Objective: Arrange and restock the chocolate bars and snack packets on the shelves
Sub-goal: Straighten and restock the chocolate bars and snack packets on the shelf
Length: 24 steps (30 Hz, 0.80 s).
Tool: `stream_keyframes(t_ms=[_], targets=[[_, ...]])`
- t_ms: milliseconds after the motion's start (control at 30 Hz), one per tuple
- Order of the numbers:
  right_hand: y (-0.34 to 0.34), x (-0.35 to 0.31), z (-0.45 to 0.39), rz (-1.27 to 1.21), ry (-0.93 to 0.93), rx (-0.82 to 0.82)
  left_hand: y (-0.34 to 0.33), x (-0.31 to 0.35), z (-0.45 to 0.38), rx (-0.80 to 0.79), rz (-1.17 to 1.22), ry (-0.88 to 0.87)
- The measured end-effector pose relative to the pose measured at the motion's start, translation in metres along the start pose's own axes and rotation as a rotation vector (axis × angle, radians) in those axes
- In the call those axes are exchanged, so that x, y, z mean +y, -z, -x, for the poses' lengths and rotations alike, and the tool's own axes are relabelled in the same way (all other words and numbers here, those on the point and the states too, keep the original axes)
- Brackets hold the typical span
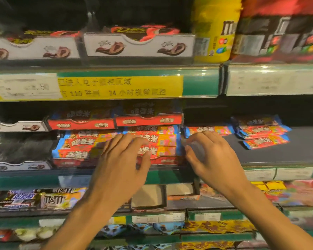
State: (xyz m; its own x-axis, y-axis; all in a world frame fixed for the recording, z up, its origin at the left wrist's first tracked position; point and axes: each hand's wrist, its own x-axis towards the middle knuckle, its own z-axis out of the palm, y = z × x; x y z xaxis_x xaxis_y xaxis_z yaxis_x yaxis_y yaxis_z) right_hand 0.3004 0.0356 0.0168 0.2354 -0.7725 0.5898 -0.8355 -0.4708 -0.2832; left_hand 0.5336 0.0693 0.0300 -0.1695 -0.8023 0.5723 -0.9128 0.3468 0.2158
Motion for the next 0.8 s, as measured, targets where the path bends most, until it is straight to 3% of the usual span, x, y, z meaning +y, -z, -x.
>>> stream_keyframes(t_ms=[300, 567, 800], targets=[[0.056, 0.124, 0.018, 0.187, -0.211, -0.188, -0.091, 0.107, -0.054, -0.093, 0.047, -0.175], [0.080, 0.201, 0.021, 0.269, -0.248, -0.279, -0.158, 0.119, -0.099, -0.153, -0.157, -0.114], [0.081, 0.225, 0.012, 0.266, -0.192, -0.395, -0.169, 0.126, -0.115, -0.223, -0.135, -0.054]])
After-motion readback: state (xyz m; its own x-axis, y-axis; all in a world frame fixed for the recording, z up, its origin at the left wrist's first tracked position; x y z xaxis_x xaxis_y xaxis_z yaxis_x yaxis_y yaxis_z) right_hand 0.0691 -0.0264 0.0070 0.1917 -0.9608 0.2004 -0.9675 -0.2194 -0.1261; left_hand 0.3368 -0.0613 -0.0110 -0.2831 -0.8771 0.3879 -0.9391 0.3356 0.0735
